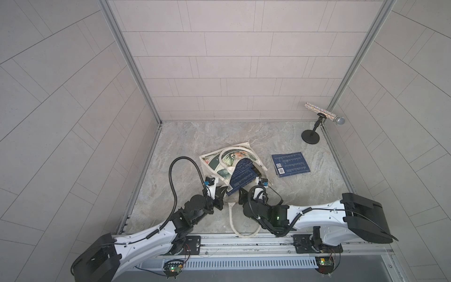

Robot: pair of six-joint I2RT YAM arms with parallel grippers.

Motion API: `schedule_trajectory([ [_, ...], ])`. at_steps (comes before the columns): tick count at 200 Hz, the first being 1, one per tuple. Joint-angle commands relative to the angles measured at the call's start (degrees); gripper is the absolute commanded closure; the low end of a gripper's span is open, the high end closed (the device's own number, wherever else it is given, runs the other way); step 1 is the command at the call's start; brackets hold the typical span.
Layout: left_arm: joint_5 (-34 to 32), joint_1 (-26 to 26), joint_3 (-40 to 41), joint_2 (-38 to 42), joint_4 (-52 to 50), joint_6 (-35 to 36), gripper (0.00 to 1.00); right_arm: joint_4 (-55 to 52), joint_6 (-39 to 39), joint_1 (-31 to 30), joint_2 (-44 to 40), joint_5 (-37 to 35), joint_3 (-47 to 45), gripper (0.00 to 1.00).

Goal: Take out the books from the canvas bag
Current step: Pick up the book from the canvas bag.

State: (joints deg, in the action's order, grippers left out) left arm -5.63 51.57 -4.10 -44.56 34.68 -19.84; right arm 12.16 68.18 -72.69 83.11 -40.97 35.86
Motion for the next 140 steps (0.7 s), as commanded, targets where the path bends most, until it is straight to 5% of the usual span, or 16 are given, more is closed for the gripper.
schedule_trajectory([
  [1, 3.2, 0.3, -0.6, 1.5, 5.5, 1.1, 1.0, 5.2, -0.7, 1.7, 1.9, 3.6, 0.8, 0.18],
  [28, 3.5, 0.3, -0.7, 0.8, 5.8, 1.2, 1.0, 4.0, -2.4, 2.6, 3.1, 3.7, 3.1, 0.18],
  [57, 4.4, 0.2, -1.0, 0.4, 6.3, 1.4, 1.0, 6.5, 3.6, 6.1, 6.8, 11.0, 2.5, 0.2],
  [101, 4.7, 0.3, -0.9, 0.4, 6.3, 1.3, 1.0, 1.0, 10.8, 6.4, 9.0, 9.5, 3.6, 0.2],
  [140, 5.1, 0.4, -0.9, 0.4, 6.3, 1.3, 1.0, 5.1, 5.8, 7.4, 12.0, 9.4, 5.4, 0.21],
])
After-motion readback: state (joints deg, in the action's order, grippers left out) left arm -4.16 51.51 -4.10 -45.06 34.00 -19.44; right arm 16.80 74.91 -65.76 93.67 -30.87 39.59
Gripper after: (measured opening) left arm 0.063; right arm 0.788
